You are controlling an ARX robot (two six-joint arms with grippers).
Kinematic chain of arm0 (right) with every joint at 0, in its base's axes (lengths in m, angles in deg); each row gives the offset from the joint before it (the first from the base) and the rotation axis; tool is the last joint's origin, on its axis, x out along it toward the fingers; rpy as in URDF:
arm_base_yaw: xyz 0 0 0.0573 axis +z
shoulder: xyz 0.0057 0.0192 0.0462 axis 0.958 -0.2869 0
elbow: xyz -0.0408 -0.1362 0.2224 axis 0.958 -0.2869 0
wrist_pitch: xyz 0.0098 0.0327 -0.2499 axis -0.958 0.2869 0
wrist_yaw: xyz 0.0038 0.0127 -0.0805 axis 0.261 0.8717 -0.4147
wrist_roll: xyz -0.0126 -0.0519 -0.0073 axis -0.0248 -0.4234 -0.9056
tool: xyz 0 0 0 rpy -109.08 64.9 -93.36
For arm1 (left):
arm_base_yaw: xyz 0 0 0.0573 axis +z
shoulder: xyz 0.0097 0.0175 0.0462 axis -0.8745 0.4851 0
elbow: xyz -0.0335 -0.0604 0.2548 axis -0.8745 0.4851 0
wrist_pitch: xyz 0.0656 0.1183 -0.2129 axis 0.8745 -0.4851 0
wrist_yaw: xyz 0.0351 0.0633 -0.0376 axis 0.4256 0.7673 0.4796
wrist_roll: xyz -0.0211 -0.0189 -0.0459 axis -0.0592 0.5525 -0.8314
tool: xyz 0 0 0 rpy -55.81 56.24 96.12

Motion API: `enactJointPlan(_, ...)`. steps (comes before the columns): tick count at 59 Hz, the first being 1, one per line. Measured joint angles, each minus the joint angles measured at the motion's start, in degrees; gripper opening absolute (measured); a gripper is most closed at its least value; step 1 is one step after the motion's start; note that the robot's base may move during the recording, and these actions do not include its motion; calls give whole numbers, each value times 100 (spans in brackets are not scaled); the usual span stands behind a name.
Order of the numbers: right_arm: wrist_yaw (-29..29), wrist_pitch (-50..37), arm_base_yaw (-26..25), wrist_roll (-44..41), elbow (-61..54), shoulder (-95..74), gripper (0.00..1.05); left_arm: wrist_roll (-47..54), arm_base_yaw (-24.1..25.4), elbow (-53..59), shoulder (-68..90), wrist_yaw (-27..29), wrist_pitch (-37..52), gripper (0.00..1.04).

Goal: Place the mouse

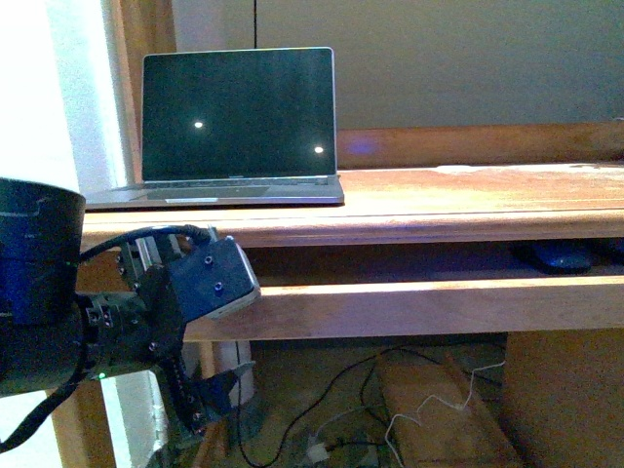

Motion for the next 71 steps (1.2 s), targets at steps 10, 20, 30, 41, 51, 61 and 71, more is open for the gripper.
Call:
enactJointPlan(10,0,0,0,0,0,0,97,-262,-420,575,-824,-413,-933,97)
enactJointPlan(20,0,0,0,0,0,0,97,-925,-892,1110,-1375,-708,-1257,97)
enactJointPlan(30,2,0,0,-2,0,0,97,-2413,-1211,1543,-1980,-1296,-1285,97)
enactJointPlan(41,0,0,0,-2,0,0,97,-4752,-1283,1947,-2321,-2039,13,97)
enactJointPlan(51,0,0,0,0,0,0,97,-7560,-1276,1967,-2892,-1668,1248,97)
enactJointPlan(61,0,0,0,0,0,0,97,-7661,-1257,1902,-3226,-605,588,97)
enactJointPlan(71,0,0,0,0,0,0,97,-6704,-1211,1895,-3722,1023,-262,97)
